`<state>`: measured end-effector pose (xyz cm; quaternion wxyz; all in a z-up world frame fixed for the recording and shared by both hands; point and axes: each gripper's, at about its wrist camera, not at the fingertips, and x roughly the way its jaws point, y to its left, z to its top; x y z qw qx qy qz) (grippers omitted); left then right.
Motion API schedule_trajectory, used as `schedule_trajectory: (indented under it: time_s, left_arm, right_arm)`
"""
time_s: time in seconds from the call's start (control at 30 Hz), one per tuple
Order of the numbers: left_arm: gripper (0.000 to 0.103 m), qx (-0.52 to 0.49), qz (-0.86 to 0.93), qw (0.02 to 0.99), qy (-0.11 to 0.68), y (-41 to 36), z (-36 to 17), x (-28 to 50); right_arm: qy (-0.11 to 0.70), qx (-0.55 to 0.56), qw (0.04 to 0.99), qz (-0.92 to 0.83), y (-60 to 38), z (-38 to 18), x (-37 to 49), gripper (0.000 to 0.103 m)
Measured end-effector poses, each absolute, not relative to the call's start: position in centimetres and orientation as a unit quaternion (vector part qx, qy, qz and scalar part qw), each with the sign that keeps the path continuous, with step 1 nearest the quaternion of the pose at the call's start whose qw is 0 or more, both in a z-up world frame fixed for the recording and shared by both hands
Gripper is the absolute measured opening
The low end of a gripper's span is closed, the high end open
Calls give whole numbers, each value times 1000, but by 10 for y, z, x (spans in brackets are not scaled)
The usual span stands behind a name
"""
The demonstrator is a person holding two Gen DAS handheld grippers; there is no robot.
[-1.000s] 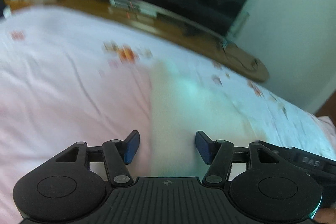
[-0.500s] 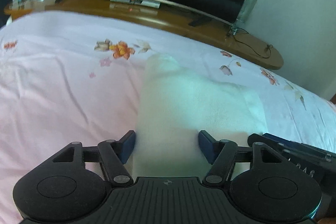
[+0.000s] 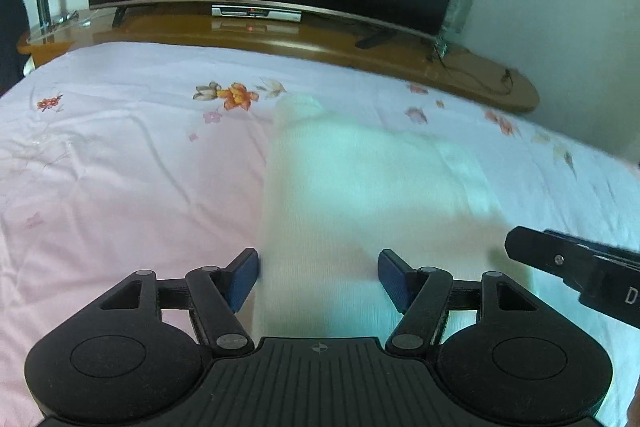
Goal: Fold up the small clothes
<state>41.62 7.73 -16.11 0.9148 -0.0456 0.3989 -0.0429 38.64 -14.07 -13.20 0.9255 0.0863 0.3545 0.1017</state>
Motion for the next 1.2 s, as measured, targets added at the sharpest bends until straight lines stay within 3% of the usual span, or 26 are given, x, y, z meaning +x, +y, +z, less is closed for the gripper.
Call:
schedule_trajectory:
  time_s: [0.2, 0.37, 0.47, 0.53, 0.63, 0.67, 0.77, 0.9, 0.97, 1.1, 1.2]
  left_arm:
    - [65, -55, -42, 905, 420, 80, -176, 393]
    - [65, -43, -49, 909, 413, 85, -152, 369]
    - [65, -45, -48, 911, 407, 93, -136, 353]
    - [65, -42, -51, 912, 405, 98, -127, 344]
    - [66, -31, -54, 913, 404, 103, -116, 329]
    - [67, -30, -56, 913, 403, 104, -113, 324]
    - [91, -28, -57, 916, 396, 107, -102, 309]
    - [92, -11, -65, 924, 377, 104, -86, 287]
    - [93, -8, -74, 923, 377, 103, -78, 277]
    - [103, 2, -65, 928, 368, 104, -64, 249]
    - [103, 4, -59, 928, 369, 106, -54, 227]
  right_arm:
    - [425, 65, 900, 71, -134, -170, 372, 43]
    - [412, 73, 906, 62, -131, -153, 349, 43]
    - [402, 68, 911, 57, -127, -136, 333, 54]
    - [398, 69, 913, 53, -124, -128, 321, 68]
    - [407, 73, 909, 54, -120, -124, 309, 68]
    - [409, 79, 907, 53, -120, -122, 304, 68]
    - [411, 86, 907, 47, -119, -116, 290, 72]
    - [409, 92, 907, 42, -118, -104, 267, 86]
    - [408, 89, 908, 43, -118, -97, 253, 88]
    - [404, 79, 911, 33, -118, -80, 223, 101]
    - [401, 70, 913, 28, -118, -68, 199, 103]
